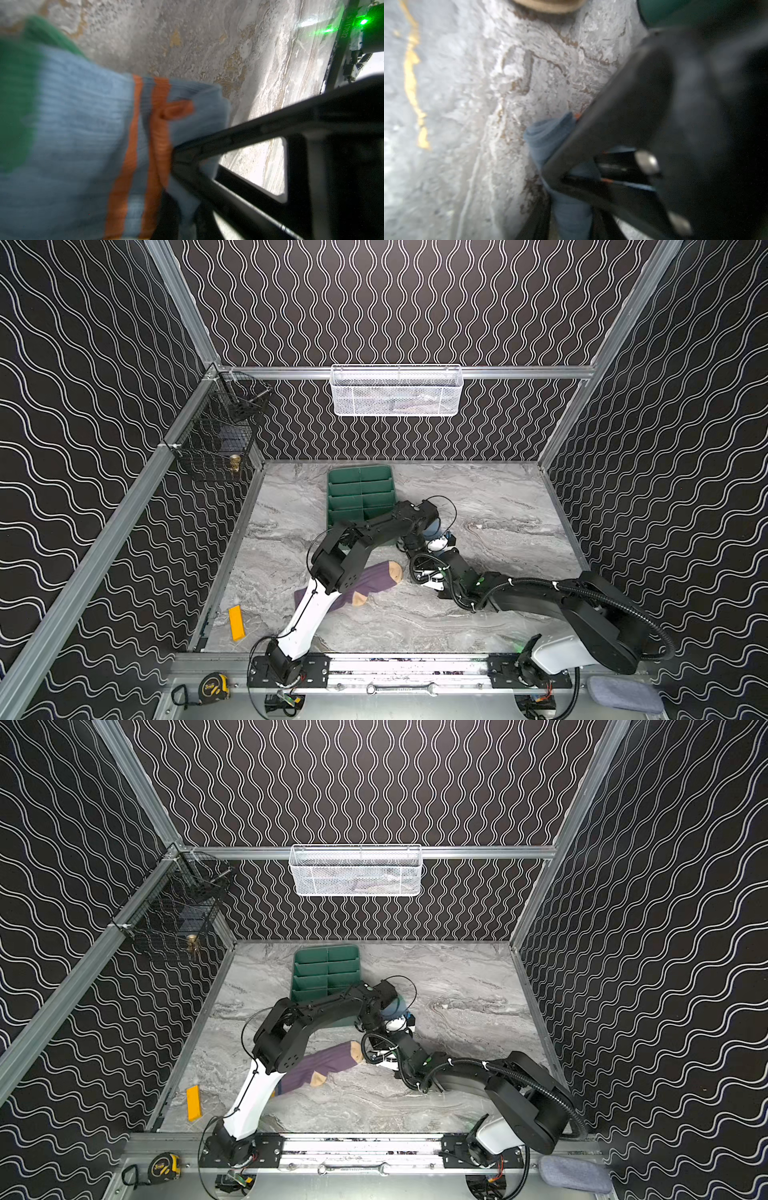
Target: Roll the socks
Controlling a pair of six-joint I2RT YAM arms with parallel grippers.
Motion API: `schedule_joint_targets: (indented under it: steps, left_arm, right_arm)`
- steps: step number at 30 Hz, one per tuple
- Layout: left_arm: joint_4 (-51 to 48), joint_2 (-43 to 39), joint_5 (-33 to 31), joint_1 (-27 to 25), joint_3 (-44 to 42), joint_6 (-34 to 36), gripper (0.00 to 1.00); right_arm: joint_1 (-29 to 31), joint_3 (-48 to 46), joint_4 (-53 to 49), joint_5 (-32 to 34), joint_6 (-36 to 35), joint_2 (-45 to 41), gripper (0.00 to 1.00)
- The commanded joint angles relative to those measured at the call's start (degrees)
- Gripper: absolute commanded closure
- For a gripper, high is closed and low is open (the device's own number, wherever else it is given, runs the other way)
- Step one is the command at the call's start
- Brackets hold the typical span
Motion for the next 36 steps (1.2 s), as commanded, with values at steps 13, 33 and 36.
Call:
schedule_joint_targets:
  steps: [13,33,36]
  left_arm:
    - [1.7,-3.6,-14.0,-0.3,-3.9,-0.7,0.71]
    - [29.5,-41.0,-39.1,0.2,-26.5,-7.1,0.46]
    - [39.6,-53.8,-50.9,0.2,-33.8,-5.2,0.44]
  right_arm:
    - [1.7,3.5,-18.0,-9.4,9.7,1.2,1.0]
    - [-1.4,11.4,-34.4,-20.5,15.2,0.1,1.0]
    - [-2.5,14.6,-37.7,-24.7,15.5,2.7,1.0]
